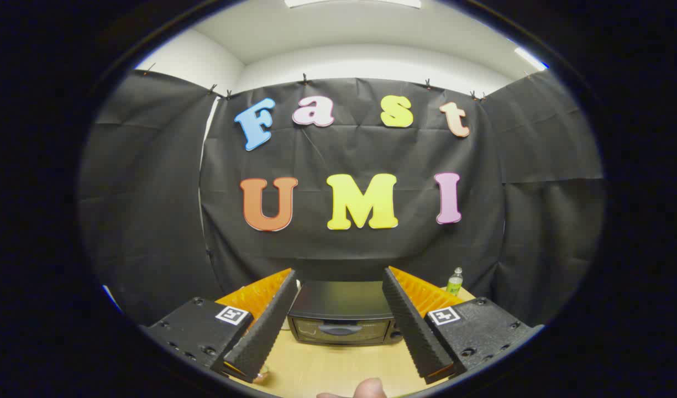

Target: Open the toaster oven, put the food inside, and close the toaster oven door.

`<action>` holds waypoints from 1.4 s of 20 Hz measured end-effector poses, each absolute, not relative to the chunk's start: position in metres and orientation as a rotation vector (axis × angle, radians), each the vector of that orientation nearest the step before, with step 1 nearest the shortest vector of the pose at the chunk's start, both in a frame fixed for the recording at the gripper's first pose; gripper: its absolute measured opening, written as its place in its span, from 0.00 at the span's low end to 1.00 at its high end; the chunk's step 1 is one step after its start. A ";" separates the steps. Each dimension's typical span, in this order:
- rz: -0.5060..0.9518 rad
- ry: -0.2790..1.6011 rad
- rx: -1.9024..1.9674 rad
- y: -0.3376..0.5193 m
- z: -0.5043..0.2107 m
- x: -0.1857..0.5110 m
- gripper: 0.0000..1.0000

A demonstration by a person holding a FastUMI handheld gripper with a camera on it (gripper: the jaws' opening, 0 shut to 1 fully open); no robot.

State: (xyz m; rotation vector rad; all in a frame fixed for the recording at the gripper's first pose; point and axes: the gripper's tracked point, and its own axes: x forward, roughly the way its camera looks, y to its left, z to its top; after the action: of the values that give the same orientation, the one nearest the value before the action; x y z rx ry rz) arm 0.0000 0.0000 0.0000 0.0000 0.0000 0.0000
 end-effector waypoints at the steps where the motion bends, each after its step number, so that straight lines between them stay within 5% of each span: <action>1: -0.001 0.003 -0.001 -0.002 0.000 0.001 1.00; 28: -0.021 0.093 0.077 -0.021 -0.041 0.038 1.00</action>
State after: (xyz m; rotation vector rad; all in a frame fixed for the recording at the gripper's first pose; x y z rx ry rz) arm 0.0380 -0.0206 -0.0409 0.0770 0.0930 -0.0206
